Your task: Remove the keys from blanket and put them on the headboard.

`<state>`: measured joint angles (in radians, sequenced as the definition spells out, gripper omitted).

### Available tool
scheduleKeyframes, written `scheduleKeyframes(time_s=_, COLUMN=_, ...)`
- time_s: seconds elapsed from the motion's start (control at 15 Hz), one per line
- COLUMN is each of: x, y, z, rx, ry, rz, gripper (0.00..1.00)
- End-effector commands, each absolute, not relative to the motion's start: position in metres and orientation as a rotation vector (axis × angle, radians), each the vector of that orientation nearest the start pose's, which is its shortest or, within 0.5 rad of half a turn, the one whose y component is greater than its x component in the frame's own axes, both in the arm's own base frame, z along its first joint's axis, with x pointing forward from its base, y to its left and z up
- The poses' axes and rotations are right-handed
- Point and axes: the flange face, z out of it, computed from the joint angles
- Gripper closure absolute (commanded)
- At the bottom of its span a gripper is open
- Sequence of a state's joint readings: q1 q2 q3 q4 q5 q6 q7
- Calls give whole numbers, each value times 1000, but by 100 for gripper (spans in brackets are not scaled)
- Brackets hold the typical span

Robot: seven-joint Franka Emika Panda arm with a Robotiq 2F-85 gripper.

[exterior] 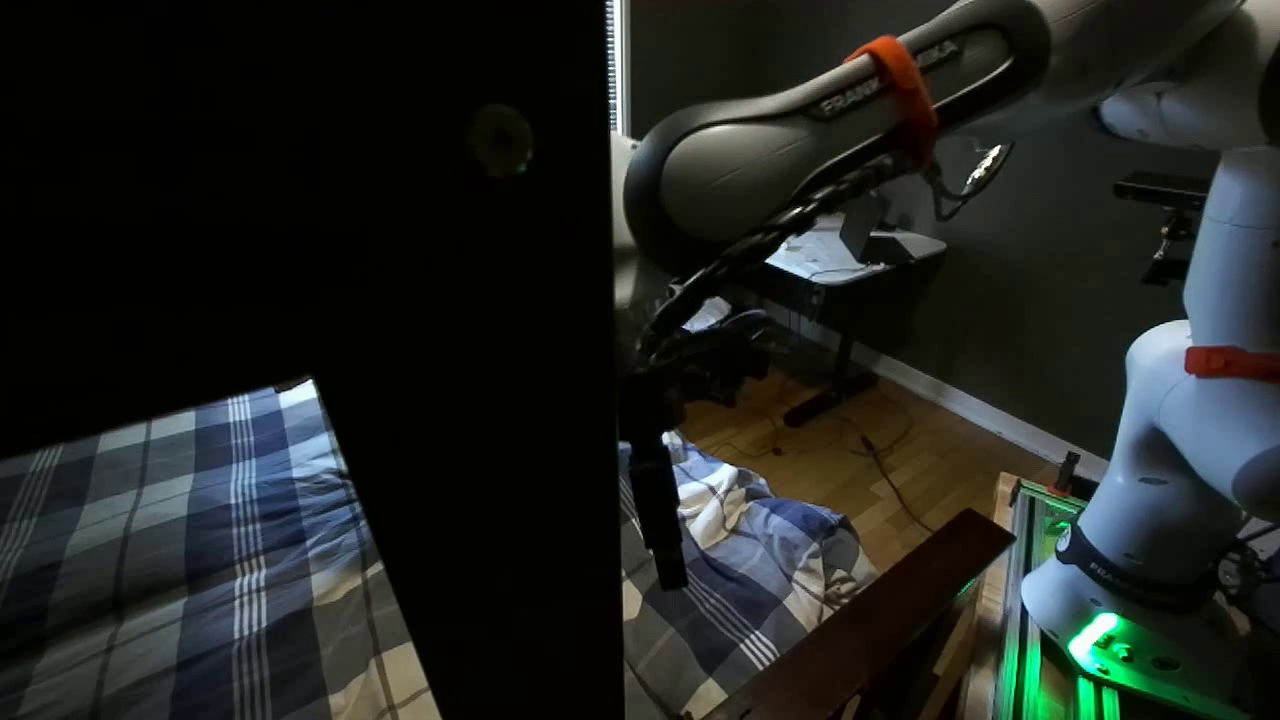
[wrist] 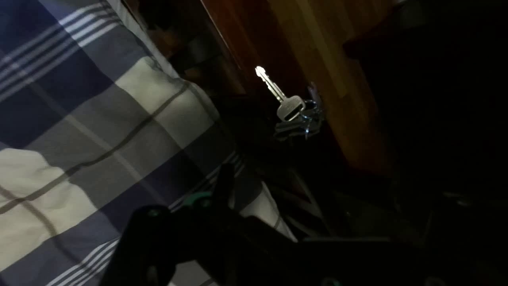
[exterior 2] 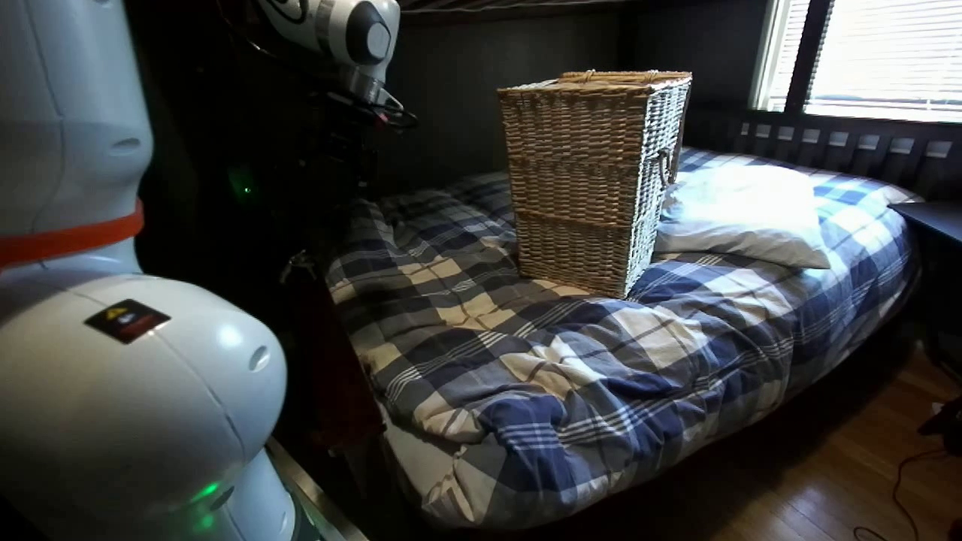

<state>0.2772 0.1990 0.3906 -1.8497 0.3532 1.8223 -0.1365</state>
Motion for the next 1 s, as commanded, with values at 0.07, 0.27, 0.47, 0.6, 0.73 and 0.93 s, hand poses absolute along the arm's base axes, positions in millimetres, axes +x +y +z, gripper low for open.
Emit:
scheduleKeyframes(time_s=0.07, x=423, y=308, z=471, rx=-2871, ry=-853, rz=345, gripper=0)
scheduleKeyframes(time_s=0.27, x=408, y=261, z=504, rx=-3037, ry=-871, rz=302, gripper=0)
scheduleKeyframes(time_s=0.47, x=386, y=222, z=537, rx=-3196, ry=-860, rz=194, gripper=0)
scheduleKeyframes(time_s=0.6, x=405, y=231, z=537, rx=-3151, ry=-877, rz=203, gripper=0)
scheduleKeyframes(time_s=0.73, x=390, y=217, z=553, rx=-3195, ry=-863, rz=134, gripper=0)
scheduleKeyframes(time_s=0.93, x=381, y=212, z=555, rx=-3208, ry=-856, rz=118, gripper=0)
